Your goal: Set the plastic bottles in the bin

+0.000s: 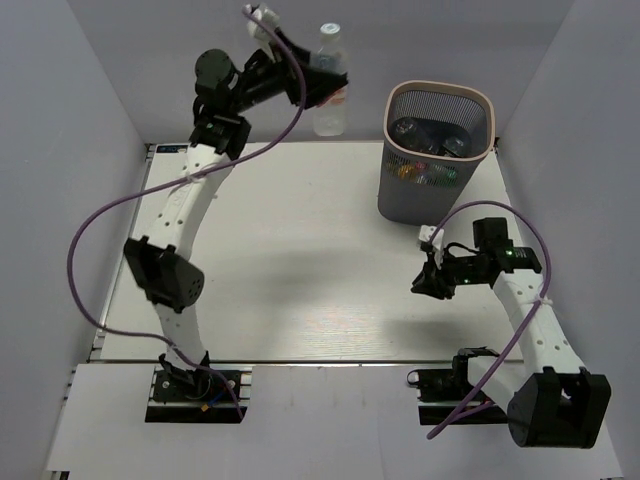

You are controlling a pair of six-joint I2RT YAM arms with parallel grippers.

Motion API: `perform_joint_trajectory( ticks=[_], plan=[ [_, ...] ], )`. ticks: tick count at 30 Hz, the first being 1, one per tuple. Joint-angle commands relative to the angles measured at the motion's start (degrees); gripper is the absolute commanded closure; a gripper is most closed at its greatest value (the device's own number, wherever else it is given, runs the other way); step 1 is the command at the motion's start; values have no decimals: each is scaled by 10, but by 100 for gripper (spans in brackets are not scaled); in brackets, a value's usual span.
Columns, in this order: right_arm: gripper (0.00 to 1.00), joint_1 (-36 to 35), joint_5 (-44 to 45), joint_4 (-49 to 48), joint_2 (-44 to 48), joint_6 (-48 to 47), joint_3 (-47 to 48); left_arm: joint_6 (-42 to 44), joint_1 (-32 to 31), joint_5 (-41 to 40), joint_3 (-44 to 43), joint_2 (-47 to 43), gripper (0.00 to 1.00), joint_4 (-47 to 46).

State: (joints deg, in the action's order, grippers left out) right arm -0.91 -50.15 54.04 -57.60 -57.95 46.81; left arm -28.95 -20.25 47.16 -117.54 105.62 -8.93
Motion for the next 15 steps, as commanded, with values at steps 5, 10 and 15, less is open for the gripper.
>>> perform_joint_trajectory(
  ticks=[5, 10, 15],
  plan=[
    [75, -32, 48, -64, -8, 53, -31, -142, -82, -28, -205, 186, 100, -132],
    [76, -45, 59, -67, -2, 50, -48, -177, -122, -133, -199, 233, 100, -245],
    [76, -53, 65, -71, 13, 48, -77, -233, -141, -196, -255, 279, 100, -303]
  ],
)
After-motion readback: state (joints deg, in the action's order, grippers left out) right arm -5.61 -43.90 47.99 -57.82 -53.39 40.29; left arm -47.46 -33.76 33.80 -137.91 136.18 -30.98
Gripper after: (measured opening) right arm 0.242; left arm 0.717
